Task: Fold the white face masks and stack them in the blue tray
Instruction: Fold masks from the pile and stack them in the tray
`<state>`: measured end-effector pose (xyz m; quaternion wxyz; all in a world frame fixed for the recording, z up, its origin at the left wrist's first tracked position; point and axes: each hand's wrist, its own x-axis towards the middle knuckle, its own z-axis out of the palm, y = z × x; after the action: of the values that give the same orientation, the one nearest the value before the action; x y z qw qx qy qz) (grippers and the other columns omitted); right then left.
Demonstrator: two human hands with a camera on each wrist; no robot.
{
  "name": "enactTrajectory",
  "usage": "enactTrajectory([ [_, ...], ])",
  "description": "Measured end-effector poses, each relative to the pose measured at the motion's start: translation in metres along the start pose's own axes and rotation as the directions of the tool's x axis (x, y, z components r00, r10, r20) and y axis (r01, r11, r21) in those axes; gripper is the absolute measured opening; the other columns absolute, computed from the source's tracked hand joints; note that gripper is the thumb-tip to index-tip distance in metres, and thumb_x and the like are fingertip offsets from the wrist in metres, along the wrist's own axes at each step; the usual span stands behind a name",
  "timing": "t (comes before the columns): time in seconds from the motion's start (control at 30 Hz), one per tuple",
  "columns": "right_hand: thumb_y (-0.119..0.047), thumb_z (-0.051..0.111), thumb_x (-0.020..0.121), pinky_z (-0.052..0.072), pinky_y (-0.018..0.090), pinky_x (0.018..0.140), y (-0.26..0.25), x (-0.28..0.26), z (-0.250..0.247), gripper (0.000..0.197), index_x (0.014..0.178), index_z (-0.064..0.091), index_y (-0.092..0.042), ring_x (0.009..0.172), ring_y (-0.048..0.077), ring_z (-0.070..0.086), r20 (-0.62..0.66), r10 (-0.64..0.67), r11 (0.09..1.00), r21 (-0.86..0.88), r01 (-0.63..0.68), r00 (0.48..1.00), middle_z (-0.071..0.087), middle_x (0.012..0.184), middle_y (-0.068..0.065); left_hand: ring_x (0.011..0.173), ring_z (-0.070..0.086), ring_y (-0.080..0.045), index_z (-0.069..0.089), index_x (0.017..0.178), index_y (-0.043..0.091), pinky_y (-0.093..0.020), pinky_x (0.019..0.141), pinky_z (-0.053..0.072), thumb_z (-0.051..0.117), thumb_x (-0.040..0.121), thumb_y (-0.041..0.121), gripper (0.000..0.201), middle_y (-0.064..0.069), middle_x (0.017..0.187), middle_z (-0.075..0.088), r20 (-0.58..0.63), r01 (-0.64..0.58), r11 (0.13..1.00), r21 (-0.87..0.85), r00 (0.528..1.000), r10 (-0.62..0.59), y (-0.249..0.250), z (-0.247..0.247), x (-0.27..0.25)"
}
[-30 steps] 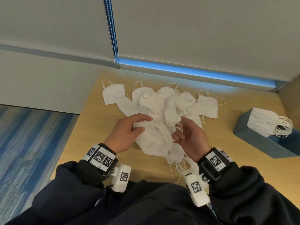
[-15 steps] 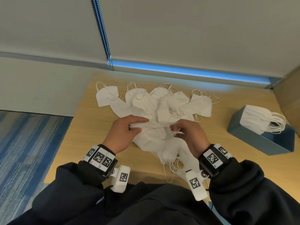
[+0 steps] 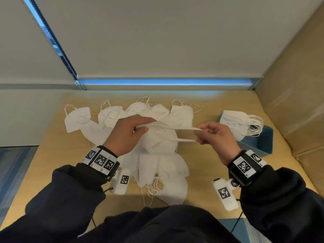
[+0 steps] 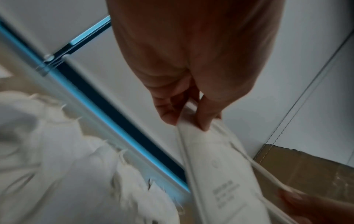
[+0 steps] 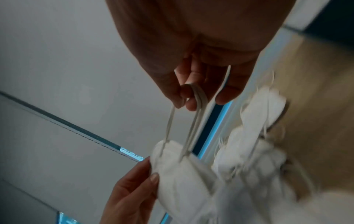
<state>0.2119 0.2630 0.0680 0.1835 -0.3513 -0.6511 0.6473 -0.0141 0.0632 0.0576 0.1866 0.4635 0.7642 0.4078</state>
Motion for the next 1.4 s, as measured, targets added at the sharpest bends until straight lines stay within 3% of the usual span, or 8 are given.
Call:
enactTrajectory([
  [0.43, 0.003, 0.067, 0.09, 0.05, 0.025, 0.056, -0.024, 0.017, -0.17, 0.011, 0.088, 0.067, -0.008, 0.066, 0.016, 0.063, -0.383, -0.099, 0.971, 0.166, 0.174, 0.918, 0.064, 0.074, 0.008, 0.096, 0.055, 0.001, 0.074, 0.115, 0.016, -0.003, 0.086, 0.035, 0.063, 0.094, 0.007, 0.025, 0.008, 0.108, 0.069, -0.036, -0.369, 0.923, 0.108, 0.927, 0.374, 0.119, 0.13, 0.141],
  [0.67, -0.004, 0.074, 0.089, 0.058, 0.032, 0.072, 0.034, 0.036, -0.226, 0.013, 0.084, 0.071, -0.016, 0.079, 0.019, 0.067, -0.405, -0.023, 0.99, -0.137, -0.036, 0.914, 0.073, 0.083, 0.004, 0.109, 0.063, -0.021, 0.073, 0.12, 0.016, -0.034, 0.1, 0.046, 0.059, 0.096, 0.009, 0.029, -0.002, 0.118, 0.071, 0.35, -0.388, 0.897, 0.213, 0.887, 0.3, 0.128, 0.221, 0.188],
  [0.8, -0.006, 0.079, 0.084, 0.045, 0.007, 0.062, 0.055, 0.045, -0.239, 0.009, 0.085, 0.076, -0.014, 0.069, 0.011, 0.059, -0.327, -0.109, 0.9, -0.434, -0.047, 0.939, 0.07, 0.08, 0.002, 0.118, 0.061, -0.027, 0.071, 0.126, 0.015, -0.036, 0.103, 0.045, 0.057, 0.096, 0.007, 0.034, -0.004, 0.127, 0.068, 0.471, -0.374, 0.867, 0.331, 0.861, 0.191, 0.112, 0.251, 0.189],
  [1.0, -0.017, 0.083, 0.079, 0.042, 0.02, 0.063, 0.067, 0.068, -0.242, 0.014, 0.089, 0.074, -0.02, 0.07, 0.008, 0.062, -0.283, -0.075, 0.8, -0.589, -0.112, 0.956, 0.071, 0.078, -0.003, 0.113, 0.059, -0.029, 0.067, 0.125, 0.019, -0.043, 0.1, 0.043, 0.063, 0.089, 0.009, 0.037, -0.005, 0.121, 0.066, 0.325, -0.348, 0.851, 0.393, 0.918, 0.225, 0.098, 0.259, 0.194],
  [1.1, -0.021, 0.084, 0.079, 0.04, 0.009, 0.062, 0.059, 0.071, -0.237, 0.018, 0.093, 0.072, -0.021, 0.072, 0.003, 0.061, -0.364, -0.109, 0.84, -0.532, -0.11, 0.925, 0.07, 0.08, -0.006, 0.109, 0.06, -0.024, 0.068, 0.117, 0.02, -0.045, 0.098, 0.047, 0.065, 0.087, 0.011, 0.031, -0.002, 0.118, 0.065, 0.244, -0.287, 0.896, 0.338, 0.946, 0.211, 0.096, 0.251, 0.193],
  [1.23, -0.019, 0.077, 0.086, 0.048, 0.019, 0.066, 0.039, 0.058, -0.211, 0.007, 0.09, 0.073, -0.023, 0.067, 0.007, 0.059, -0.408, -0.216, 0.923, -0.383, 0.049, 0.887, 0.07, 0.081, -0.005, 0.094, 0.061, -0.009, 0.072, 0.105, 0.023, -0.026, 0.086, 0.048, 0.068, 0.09, 0.017, 0.017, 0.008, 0.103, 0.066, 0.042, -0.184, 0.972, 0.143, 0.983, 0.18, 0.093, 0.222, 0.165],
  [1.3, -0.013, 0.074, 0.088, 0.054, 0.034, 0.07, 0.033, 0.048, -0.185, 0.007, 0.088, 0.073, -0.021, 0.071, 0.013, 0.062, -0.338, -0.213, 0.952, -0.283, 0.117, 0.917, 0.07, 0.08, 0.002, 0.088, 0.063, -0.003, 0.074, 0.098, 0.025, -0.016, 0.081, 0.046, 0.072, 0.088, 0.017, 0.012, 0.011, 0.096, 0.069, -0.049, -0.126, 0.989, 0.077, 0.99, 0.13, 0.087, 0.199, 0.135],
  [1.4, -0.007, 0.072, 0.089, 0.052, 0.03, 0.07, 0.03, 0.032, -0.13, 0.01, 0.087, 0.073, -0.016, 0.073, 0.019, 0.063, -0.115, -0.215, 0.953, -0.24, 0.183, 0.97, 0.071, 0.08, 0.007, 0.085, 0.067, -0.006, 0.076, 0.092, 0.023, -0.015, 0.077, 0.05, 0.076, 0.087, 0.014, 0.011, 0.014, 0.09, 0.073, -0.157, 0.029, 0.999, -0.023, 0.987, -0.032, 0.067, 0.159, 0.079],
])
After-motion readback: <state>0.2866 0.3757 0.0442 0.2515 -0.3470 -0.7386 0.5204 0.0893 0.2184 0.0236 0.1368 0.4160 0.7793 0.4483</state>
